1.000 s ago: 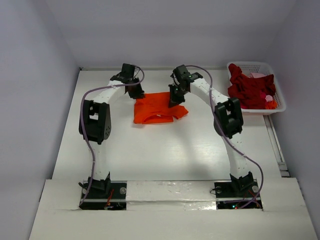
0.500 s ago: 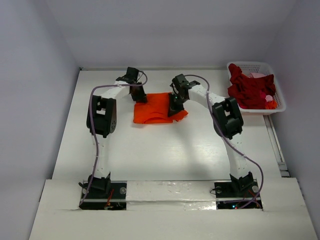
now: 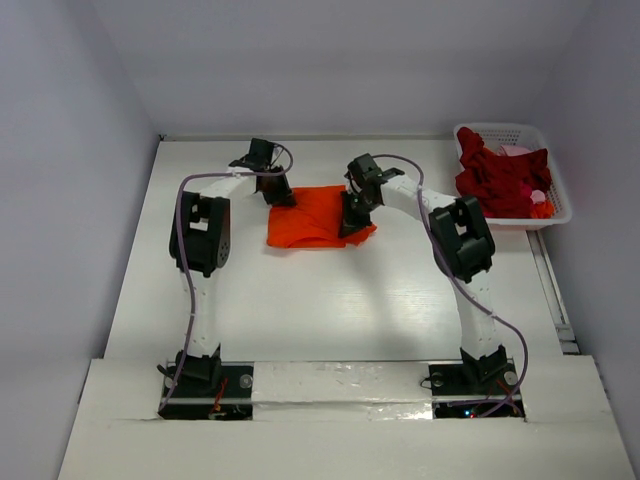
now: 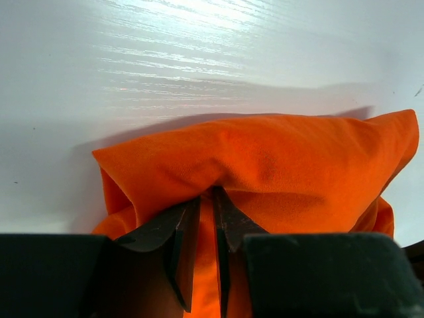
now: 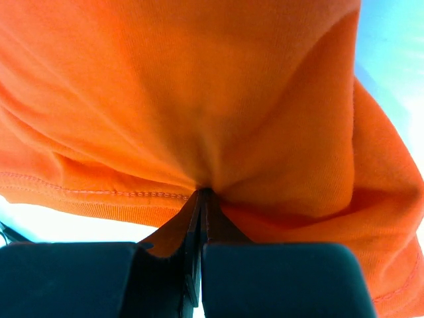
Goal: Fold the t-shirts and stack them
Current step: Smooth out wrinkles on the folded tshirt
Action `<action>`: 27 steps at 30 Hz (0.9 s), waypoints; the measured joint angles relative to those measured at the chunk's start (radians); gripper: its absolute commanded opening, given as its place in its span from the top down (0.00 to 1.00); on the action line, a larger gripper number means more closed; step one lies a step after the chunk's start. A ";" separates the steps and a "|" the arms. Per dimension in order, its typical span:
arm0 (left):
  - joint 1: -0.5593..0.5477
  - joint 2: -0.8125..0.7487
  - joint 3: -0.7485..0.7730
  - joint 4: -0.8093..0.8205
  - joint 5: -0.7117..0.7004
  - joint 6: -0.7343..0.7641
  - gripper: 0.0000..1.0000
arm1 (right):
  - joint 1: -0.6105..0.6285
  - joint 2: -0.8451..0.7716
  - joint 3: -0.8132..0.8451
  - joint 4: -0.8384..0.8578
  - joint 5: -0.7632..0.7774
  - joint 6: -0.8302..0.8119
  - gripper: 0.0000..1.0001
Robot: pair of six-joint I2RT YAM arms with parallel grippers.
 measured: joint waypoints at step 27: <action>-0.109 -0.049 -0.112 0.112 0.007 -0.031 0.88 | 0.000 -0.134 -0.196 0.050 0.038 0.042 1.00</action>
